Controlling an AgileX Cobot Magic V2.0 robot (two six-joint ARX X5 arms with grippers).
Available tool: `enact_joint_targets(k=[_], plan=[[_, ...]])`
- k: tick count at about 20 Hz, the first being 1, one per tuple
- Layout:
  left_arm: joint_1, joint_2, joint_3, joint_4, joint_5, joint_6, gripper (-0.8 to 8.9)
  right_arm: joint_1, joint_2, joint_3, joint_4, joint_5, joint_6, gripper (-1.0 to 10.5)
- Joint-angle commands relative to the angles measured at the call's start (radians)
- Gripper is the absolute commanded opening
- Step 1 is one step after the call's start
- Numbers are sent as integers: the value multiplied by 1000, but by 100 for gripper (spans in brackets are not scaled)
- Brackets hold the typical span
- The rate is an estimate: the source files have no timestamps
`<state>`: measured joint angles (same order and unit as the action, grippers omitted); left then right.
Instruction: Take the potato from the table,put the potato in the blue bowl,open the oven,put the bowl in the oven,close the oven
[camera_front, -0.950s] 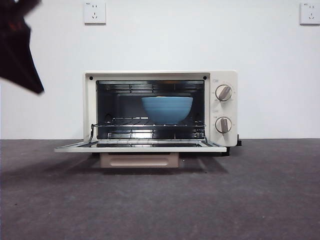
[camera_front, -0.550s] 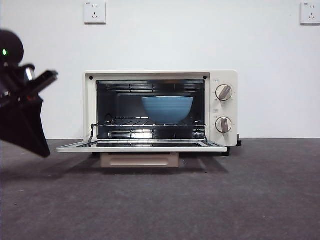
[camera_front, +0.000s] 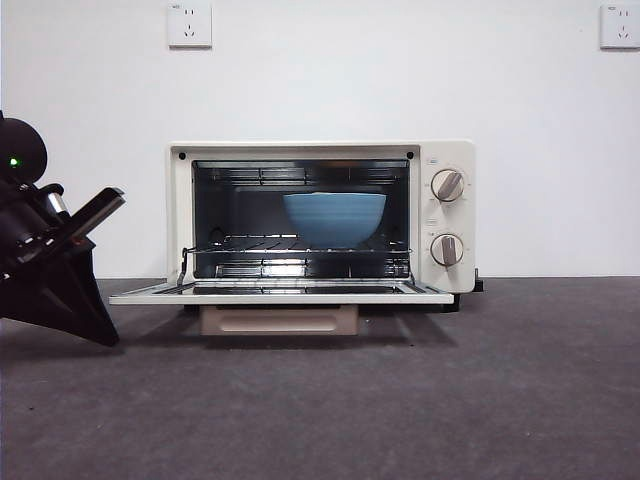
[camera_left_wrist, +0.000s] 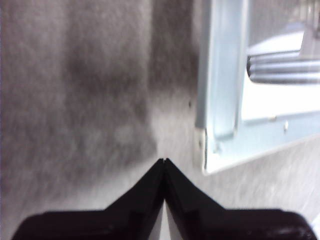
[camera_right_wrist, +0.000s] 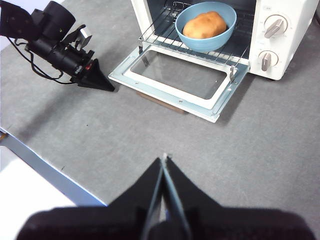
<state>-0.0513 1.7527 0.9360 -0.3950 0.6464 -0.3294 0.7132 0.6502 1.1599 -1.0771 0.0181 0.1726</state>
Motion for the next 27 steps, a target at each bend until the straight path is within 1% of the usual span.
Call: enact_joint_targets(k=[1,6,9,16,24,27], plan=[[3,20,-9,36,9,-77,-7,0,-1,-6,7,0,11,-11],[3,20,-9,90,9,-160,-7,0,-1,-6,8,1,18,-11],[5,20,-9,113,53,-191,-7,0,-1,-6,8,1,27,-11],[17,20,-9,113,109,-196,-7,0,-1,-6,39,0,45,-11],[47,20,-2,136,252,-196,-7,0,-1,-6,39,1,72,-11],[51,20,14,156,313,-221,-7,0,-1,-6,39,1,90,-11]])
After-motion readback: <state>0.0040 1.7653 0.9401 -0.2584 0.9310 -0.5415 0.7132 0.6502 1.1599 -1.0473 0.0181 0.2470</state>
